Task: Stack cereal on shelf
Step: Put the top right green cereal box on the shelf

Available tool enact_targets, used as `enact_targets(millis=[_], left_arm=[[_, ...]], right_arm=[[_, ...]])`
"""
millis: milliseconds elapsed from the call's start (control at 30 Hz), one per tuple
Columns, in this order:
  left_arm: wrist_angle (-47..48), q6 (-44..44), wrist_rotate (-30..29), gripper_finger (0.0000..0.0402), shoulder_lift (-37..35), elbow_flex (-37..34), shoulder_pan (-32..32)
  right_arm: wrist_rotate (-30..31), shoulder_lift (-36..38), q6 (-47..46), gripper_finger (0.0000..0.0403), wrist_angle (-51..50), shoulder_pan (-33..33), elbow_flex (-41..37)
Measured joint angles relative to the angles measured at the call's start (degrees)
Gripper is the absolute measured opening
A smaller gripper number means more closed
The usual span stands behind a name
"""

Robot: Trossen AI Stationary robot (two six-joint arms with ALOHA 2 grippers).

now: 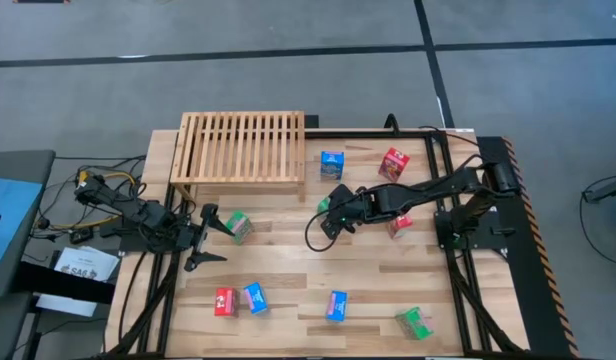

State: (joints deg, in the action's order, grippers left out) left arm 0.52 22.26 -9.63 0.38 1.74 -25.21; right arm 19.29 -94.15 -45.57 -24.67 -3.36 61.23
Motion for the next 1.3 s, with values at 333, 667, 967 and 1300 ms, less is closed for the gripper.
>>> enact_targets(millis=[333,667,967,1300], left_arm=[[-0.01,0.0,0.0,0.0318,0.0,0.0,0.0],[-0.01,0.01,0.0,0.0318,0.0,0.0,0.02],[-0.01,0.02,0.0,0.0318,0.0,0.0,0.02],[0.01,0.01,-0.02,0.0318,0.0,0.0,0.01]], right_arm=[[0.09,0.0,-0.06,0.0183,0.02,0.0,0.0],[0.05,0.46,0.53,0.0189,-6.31,0.12,4.9],[0.63,0.46,7.1,0.0199,-19.14,1.71,16.56],[0.74,0.5,17.96,0.0193,-26.22,6.82,26.91]])
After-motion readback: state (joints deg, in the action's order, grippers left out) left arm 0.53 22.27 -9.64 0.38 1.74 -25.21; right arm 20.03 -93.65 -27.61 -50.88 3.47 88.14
